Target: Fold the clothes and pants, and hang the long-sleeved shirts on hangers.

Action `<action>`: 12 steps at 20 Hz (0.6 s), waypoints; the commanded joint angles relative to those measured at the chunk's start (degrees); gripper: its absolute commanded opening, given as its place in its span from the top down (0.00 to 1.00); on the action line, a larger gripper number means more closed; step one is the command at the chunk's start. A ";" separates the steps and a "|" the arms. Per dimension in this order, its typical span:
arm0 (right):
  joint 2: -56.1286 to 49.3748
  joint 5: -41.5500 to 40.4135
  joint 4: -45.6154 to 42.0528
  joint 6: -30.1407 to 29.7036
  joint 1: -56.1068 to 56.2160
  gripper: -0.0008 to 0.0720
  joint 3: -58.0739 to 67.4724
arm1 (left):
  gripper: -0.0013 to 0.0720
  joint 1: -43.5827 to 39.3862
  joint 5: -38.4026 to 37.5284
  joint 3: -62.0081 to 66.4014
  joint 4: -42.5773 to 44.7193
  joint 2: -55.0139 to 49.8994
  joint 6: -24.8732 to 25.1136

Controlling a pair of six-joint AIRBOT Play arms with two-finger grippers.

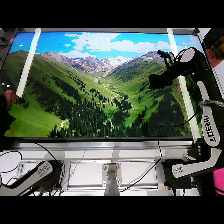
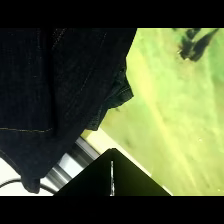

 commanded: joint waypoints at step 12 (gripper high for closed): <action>0.00 -0.04 0.02 0.02 0.07 0.96 0.00 | 0.35 0.26 4.79 -0.02 18.56 -6.01 3.21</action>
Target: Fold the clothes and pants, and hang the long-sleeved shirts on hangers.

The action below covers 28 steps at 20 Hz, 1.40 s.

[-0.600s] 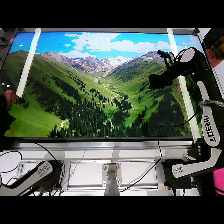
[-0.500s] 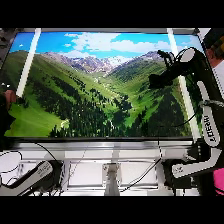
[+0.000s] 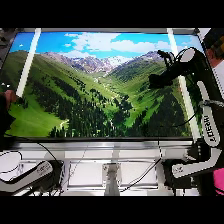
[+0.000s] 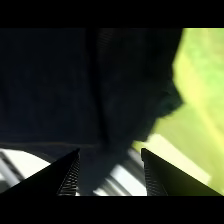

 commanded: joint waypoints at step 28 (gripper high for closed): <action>0.00 -0.83 0.42 0.04 0.07 0.96 0.00 | 0.94 7.58 14.16 -0.02 8.76 -13.07 -1.31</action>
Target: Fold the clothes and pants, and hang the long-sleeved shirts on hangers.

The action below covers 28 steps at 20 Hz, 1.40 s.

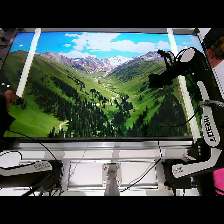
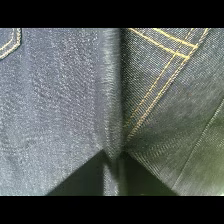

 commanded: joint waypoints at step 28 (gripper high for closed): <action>-0.09 -12.72 2.89 0.46 1.79 0.97 0.00 | 0.97 -45.90 -0.11 10.03 -30.47 25.77 -2.40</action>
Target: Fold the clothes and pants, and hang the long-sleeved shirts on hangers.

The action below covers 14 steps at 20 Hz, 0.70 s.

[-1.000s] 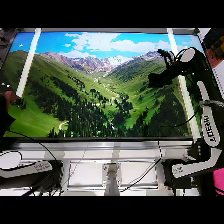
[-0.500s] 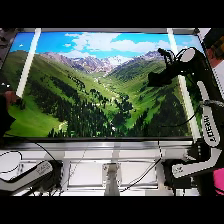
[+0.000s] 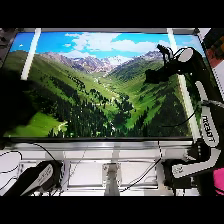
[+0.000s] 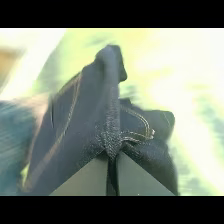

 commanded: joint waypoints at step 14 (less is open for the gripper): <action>0.09 7.39 -3.13 2.54 -6.64 0.97 -0.02 | 0.97 -42.05 3.37 2.62 -7.93 -24.41 -5.55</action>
